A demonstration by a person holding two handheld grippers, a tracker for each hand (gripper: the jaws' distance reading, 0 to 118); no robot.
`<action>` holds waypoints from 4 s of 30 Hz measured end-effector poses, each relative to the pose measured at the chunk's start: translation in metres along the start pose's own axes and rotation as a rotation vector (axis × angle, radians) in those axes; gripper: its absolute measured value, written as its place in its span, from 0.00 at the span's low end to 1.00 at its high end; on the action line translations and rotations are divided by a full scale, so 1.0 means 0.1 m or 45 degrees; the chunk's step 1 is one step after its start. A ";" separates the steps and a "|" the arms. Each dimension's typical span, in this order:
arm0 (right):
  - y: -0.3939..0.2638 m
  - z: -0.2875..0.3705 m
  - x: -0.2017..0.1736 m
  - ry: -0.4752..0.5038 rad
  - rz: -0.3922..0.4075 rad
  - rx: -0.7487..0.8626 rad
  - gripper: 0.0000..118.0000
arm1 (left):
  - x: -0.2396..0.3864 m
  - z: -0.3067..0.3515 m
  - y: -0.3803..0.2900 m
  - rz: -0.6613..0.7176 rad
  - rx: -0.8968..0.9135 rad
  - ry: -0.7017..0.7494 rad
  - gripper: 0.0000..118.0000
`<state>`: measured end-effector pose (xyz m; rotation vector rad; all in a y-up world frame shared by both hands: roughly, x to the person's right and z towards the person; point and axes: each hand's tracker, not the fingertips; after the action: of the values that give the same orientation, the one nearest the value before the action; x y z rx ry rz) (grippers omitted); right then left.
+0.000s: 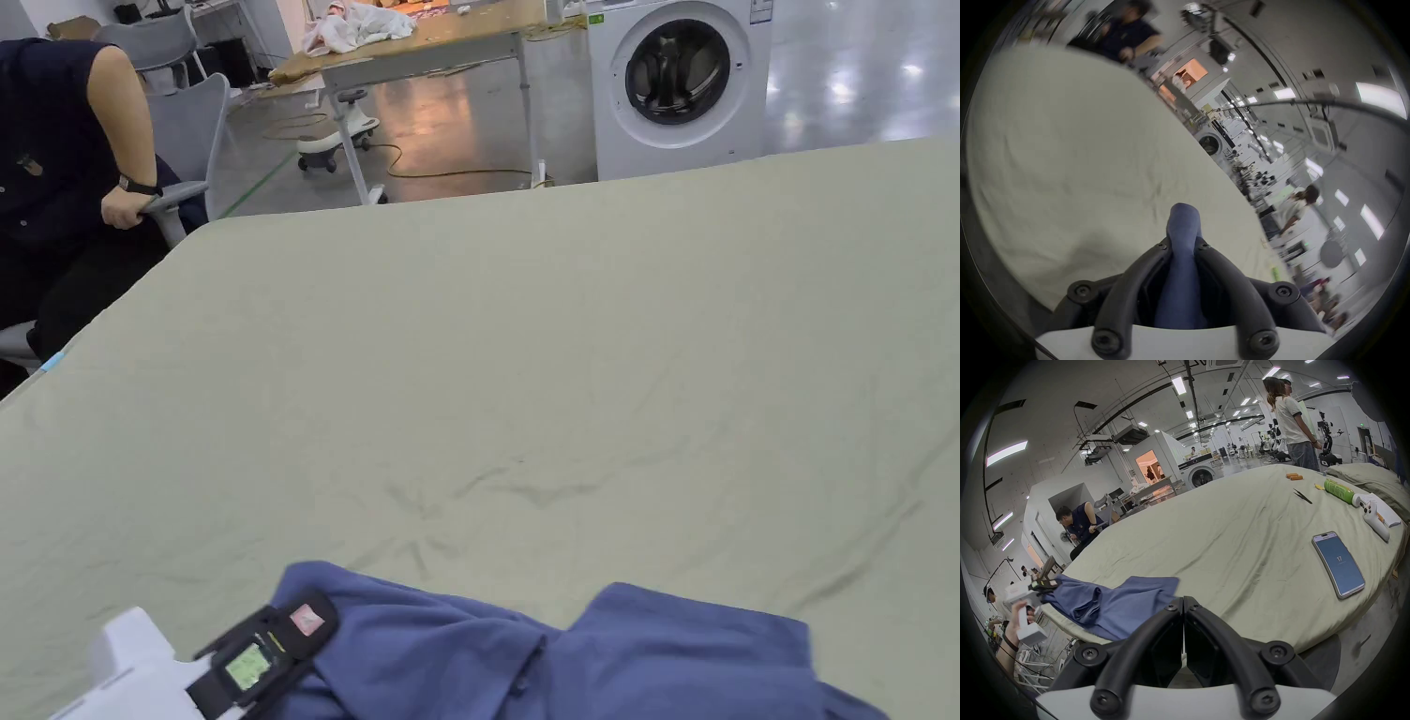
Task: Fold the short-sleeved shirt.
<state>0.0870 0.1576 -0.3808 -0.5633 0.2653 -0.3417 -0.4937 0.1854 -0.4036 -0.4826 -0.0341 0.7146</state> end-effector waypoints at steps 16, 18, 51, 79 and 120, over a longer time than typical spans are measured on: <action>-0.11 0.23 -0.06 -0.077 0.014 0.026 0.00 | 1.59 -1.43 -1.59 -0.577 -0.605 -0.265 0.25; -0.13 0.27 -0.03 -0.088 0.032 0.033 0.00 | 1.56 -1.50 -1.57 -0.511 -0.642 -0.345 0.48; -0.05 -0.83 -0.49 0.204 0.190 -0.303 0.00 | 1.21 -0.93 -1.18 -0.326 -0.421 -0.430 0.65; -0.18 -1.68 -0.84 0.046 0.474 -0.583 0.00 | 0.13 -1.45 -1.05 0.061 -0.719 -0.259 0.31; 0.29 -0.22 -0.13 -0.079 0.229 0.053 0.00 | 0.51 0.71 0.22 -0.825 0.266 0.413 0.36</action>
<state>0.0744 0.1752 -0.4127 -0.5041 0.2466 -0.1550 -0.4826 0.2615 -0.3569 -0.3508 0.1806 -0.0015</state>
